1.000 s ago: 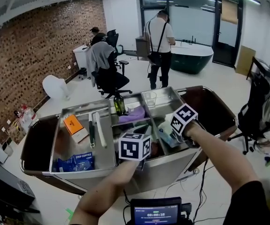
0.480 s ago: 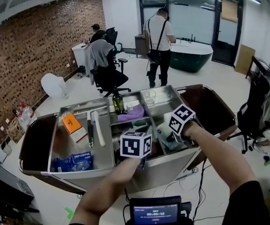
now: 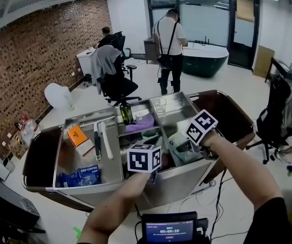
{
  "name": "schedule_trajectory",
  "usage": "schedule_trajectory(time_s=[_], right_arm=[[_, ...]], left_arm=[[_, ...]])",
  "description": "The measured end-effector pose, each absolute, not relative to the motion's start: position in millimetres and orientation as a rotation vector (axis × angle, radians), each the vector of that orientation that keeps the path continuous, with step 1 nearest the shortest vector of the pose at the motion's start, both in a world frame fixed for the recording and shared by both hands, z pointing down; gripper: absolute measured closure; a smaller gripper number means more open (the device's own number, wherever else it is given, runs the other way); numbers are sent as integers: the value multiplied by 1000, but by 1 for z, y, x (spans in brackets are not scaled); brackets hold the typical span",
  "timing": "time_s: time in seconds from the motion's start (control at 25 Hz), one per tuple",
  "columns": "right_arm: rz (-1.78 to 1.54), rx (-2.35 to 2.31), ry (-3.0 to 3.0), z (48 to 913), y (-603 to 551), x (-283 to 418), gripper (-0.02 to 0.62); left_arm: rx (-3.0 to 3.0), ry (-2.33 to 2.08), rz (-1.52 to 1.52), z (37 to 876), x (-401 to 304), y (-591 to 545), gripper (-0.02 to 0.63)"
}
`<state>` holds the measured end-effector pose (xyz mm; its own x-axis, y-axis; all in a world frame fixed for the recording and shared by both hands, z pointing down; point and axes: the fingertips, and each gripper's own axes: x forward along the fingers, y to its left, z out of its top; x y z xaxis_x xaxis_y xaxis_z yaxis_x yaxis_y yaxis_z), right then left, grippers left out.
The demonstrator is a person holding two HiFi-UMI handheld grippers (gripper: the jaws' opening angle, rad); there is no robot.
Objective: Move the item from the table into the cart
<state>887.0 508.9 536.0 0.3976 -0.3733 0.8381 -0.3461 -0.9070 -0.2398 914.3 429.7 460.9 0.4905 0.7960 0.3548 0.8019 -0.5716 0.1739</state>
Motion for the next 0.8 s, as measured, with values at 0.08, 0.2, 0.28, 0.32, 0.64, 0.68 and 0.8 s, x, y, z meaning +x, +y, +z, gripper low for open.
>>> schedule_trajectory(time_s=[0.08,0.2,0.28,0.32,0.64,0.68,0.8], right_arm=[[-1463,-2629,660,523,509,890,275],[-1210,-2644,691,493,502,892,275],[-1011,-2682,754,466,493,886,275],[-906,-2711,787,452,488,881,275],[-243,-2963,845,388,476,816,405],[-197,-2991,842,388,473,809,408],[-42,-3027,814,386,467,787,566]], left_arm=[[-2703,-1447,-630,460,912,428,606],[-2705,-1482,-593,456,904,425,606],[-2691,-1550,-503,446,894,422,604],[-2676,-1588,-452,440,888,420,604],[-2626,-1709,-159,406,850,393,604],[-2625,-1721,-122,402,845,389,604],[-2595,-1768,-14,397,830,375,604]])
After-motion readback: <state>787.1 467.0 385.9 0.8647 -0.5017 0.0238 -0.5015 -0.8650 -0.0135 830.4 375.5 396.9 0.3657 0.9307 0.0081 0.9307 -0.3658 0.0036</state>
